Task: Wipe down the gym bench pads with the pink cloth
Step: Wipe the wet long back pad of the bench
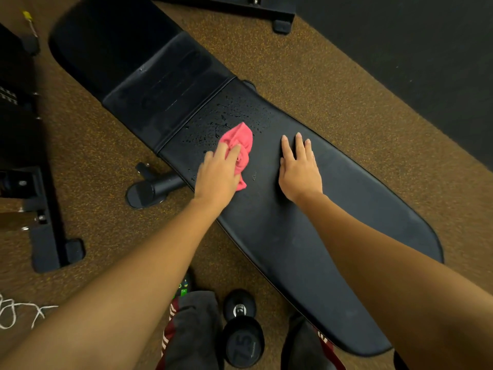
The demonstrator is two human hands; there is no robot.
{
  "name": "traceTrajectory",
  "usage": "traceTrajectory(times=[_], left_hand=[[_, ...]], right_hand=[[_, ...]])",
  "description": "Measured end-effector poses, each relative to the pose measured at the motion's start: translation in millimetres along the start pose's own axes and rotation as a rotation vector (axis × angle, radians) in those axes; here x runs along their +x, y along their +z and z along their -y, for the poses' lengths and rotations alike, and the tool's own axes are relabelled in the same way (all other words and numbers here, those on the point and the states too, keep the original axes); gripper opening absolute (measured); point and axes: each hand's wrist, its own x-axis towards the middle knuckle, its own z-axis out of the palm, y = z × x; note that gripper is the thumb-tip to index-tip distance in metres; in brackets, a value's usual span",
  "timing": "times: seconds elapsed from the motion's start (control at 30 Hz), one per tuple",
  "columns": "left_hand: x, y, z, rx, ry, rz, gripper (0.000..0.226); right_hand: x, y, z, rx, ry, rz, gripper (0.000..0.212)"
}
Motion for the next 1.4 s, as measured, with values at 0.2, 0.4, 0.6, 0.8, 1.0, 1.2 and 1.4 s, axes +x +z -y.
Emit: traceTrajectory(times=[0.2, 0.4, 0.6, 0.8, 1.0, 1.2, 1.4], left_hand=[[-26, 14, -2, 0.056, 0.136, 0.075, 0.064], [2, 4, 3, -0.018, 0.012, 0.041, 0.057], [-24, 17, -17, -0.063, 0.239, 0.147, 0.058], [-9, 11, -9, 0.11, 0.207, 0.046, 0.056], [0, 1, -6, 0.047, 0.023, 0.038, 0.057], [-21, 13, -8, 0.03, 0.123, 0.07, 0.059], [-15, 5, 11, -0.099, -0.055, -0.082, 0.055]], right_hand=[[1, 2, 0, 0.009, -0.005, -0.023, 0.051], [2, 2, -3, -0.009, -0.038, -0.04, 0.051], [2, 3, -2, -0.026, -0.033, -0.029, 0.051], [2, 0, -3, -0.032, -0.041, -0.03, 0.051], [1, -2, -2, -0.032, -0.025, -0.01, 0.051], [0, -2, 2, -0.024, -0.006, -0.009, 0.052], [-4, -3, 12, -0.003, 0.005, -0.053, 0.052]])
